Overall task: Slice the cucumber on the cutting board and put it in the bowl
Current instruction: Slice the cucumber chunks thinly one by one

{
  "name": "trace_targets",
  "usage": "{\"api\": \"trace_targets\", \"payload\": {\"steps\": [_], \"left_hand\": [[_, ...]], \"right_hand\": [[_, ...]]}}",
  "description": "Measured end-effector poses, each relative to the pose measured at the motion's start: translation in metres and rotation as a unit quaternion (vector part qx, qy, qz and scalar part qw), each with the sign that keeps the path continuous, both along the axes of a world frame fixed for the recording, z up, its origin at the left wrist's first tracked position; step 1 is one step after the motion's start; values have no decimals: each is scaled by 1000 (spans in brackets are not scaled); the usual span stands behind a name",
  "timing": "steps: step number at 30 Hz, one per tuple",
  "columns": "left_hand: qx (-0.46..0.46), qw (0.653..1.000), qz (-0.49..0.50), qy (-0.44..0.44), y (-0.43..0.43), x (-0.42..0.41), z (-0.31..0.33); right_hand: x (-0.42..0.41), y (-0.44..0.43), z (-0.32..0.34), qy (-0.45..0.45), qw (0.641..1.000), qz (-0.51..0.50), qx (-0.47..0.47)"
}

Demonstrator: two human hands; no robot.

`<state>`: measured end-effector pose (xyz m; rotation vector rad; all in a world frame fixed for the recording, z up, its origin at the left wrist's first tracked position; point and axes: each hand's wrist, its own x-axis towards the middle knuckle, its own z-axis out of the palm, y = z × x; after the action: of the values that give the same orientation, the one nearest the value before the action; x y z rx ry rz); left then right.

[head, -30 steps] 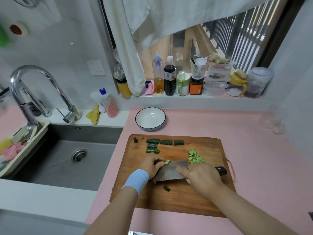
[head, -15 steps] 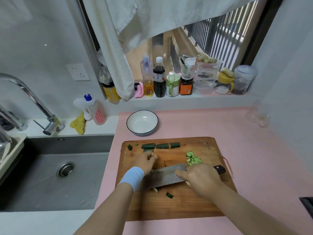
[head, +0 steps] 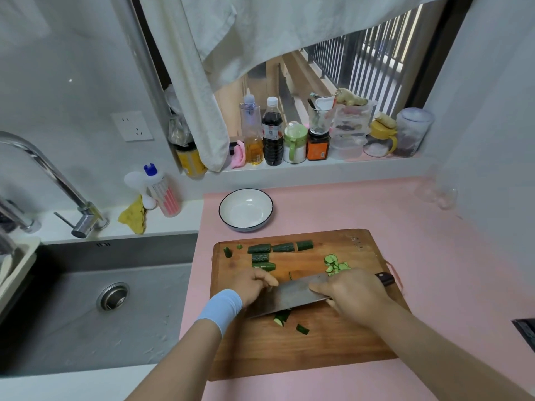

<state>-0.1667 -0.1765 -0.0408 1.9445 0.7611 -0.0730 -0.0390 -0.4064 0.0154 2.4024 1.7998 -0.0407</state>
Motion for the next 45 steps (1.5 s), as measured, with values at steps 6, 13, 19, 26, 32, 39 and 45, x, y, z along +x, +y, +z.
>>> {"api": "trace_targets", "payload": {"steps": [6,13,19,26,32,39,45], "left_hand": [[73,994,-53,63,11,-3,-5],[85,990,-107,29,10,-8,-10],[70,997,24,-10,6,-12,-10],[144,979,143,-16,-10,-30,-24],[273,957,-60,72,-77,-27,-65],[287,957,-24,22,-107,24,-77],[209,977,-33,-23,-130,90,-72]], "right_hand": [[-11,5,-2,-15,999,-28,-32],[-23,5,8,-21,996,-62,-54],[-24,-7,18,-9,994,-96,-47],[5,-35,13,115,969,-217,10],[19,-56,0,275,904,-311,102],[30,-82,-16,320,873,-344,128],[44,-97,-22,340,856,-360,149]]}}
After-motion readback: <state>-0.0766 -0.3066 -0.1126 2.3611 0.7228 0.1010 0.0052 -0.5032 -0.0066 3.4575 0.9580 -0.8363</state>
